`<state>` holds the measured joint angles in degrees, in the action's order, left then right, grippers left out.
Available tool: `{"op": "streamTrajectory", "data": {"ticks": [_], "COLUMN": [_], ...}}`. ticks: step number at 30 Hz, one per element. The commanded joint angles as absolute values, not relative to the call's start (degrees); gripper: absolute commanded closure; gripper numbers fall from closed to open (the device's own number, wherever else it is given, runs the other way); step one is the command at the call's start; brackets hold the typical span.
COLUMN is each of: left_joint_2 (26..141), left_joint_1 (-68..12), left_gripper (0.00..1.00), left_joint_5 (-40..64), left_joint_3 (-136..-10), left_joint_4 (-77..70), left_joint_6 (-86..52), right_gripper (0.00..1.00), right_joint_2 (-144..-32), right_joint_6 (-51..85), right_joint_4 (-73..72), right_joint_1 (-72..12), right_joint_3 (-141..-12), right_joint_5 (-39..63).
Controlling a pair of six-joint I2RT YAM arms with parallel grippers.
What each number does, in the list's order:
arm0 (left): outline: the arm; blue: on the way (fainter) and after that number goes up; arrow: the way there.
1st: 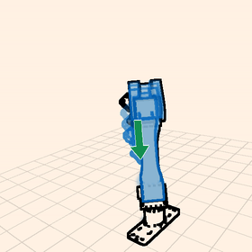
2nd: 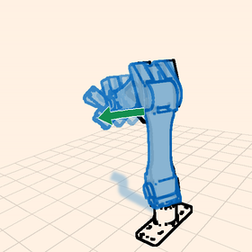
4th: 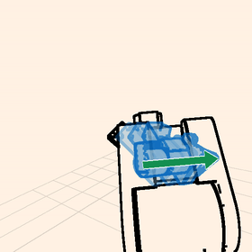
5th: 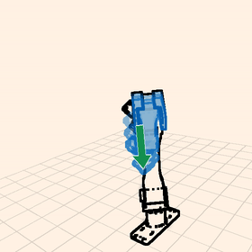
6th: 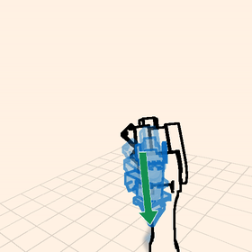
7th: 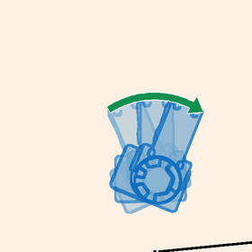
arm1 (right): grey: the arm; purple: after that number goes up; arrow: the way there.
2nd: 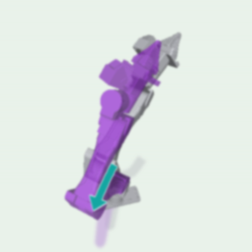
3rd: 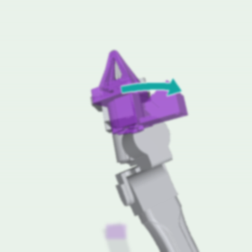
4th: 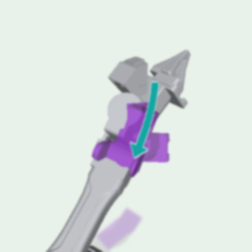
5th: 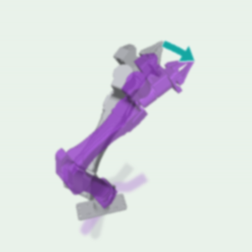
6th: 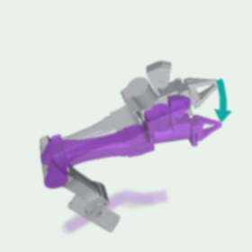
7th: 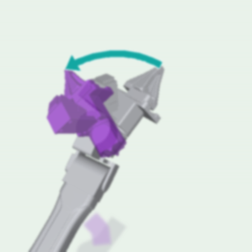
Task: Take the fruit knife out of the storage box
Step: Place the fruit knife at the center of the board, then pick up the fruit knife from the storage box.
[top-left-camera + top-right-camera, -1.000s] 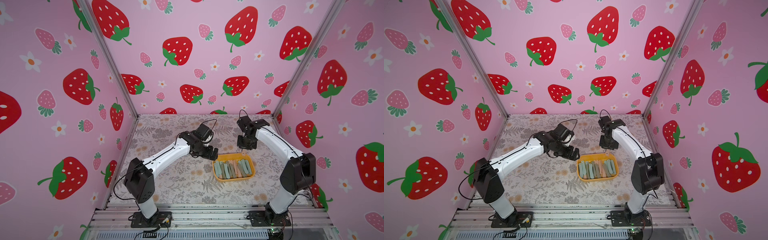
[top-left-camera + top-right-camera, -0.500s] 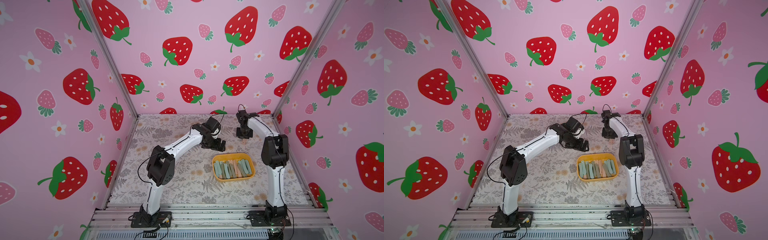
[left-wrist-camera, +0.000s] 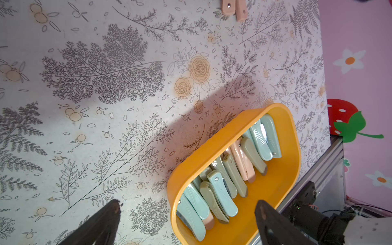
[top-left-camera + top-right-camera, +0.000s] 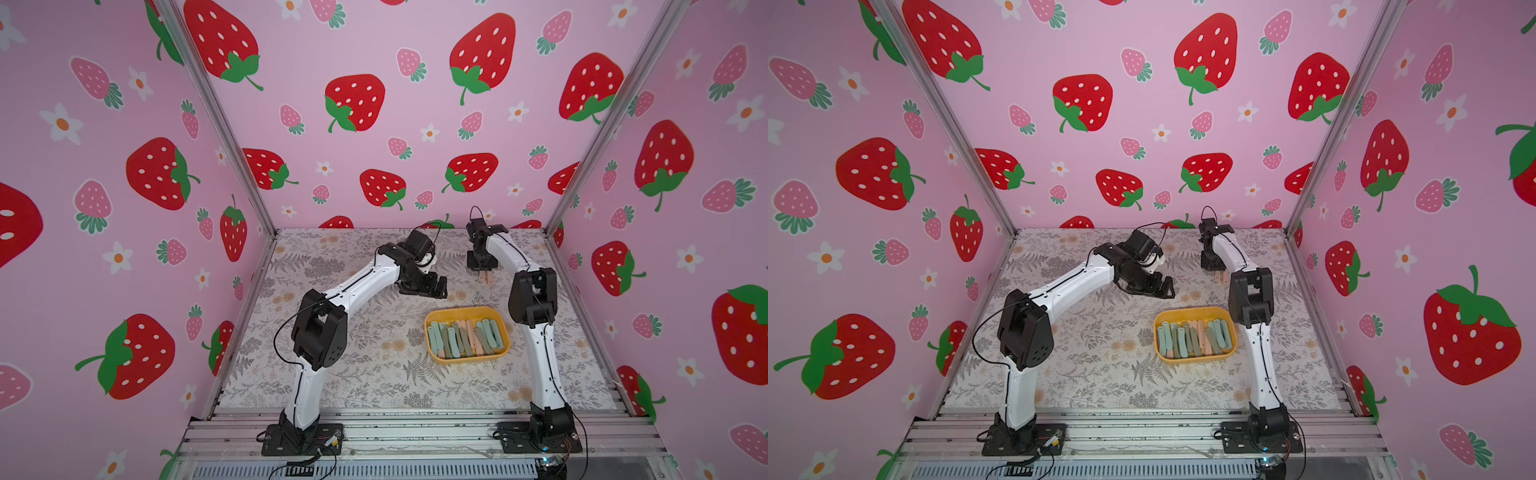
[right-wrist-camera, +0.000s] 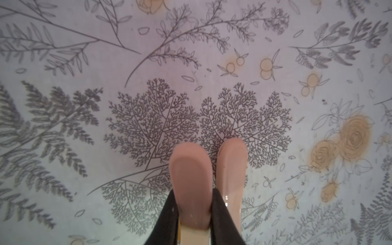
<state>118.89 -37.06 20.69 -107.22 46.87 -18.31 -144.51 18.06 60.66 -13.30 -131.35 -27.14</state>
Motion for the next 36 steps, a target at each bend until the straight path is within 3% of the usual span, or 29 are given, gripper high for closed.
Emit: {"op": "streamTrajectory", "data": {"ticks": [1,8,12,24,36], "left_joint_2": [119.7,118.8,117.6,106.5,88.9], "left_joint_1": [-37.1,-36.6,-36.3,-35.9,-35.9], "left_gripper": [0.01,0.01,0.01,0.01,0.01], "left_joint_5": [22.7,23.5,23.3,19.9,16.4], "left_joint_3": [-105.8,-103.8,-102.4,-91.7,-74.9], "left_joint_4": [46.7,46.1,46.1,45.6,45.2], "left_joint_6": [-18.4,-18.2,-17.8,-18.2,-20.4], "right_gripper": [0.83,0.65,0.61,0.62,0.66], "right_joint_2": [-145.8,-143.6,-141.4,-125.9,-101.5], "right_joint_6": [16.7,16.6,16.7,21.3,28.0], "right_joint_4": [61.7,61.6,61.5,65.1,63.5], "right_joint_1": [-12.8,-12.7,-12.8,-15.5,-25.5], "right_joint_3": [-132.4,-130.1,-128.7,-116.9,-87.1], "right_joint_5": [-28.0,-28.6,-28.7,-28.6,-21.8]}}
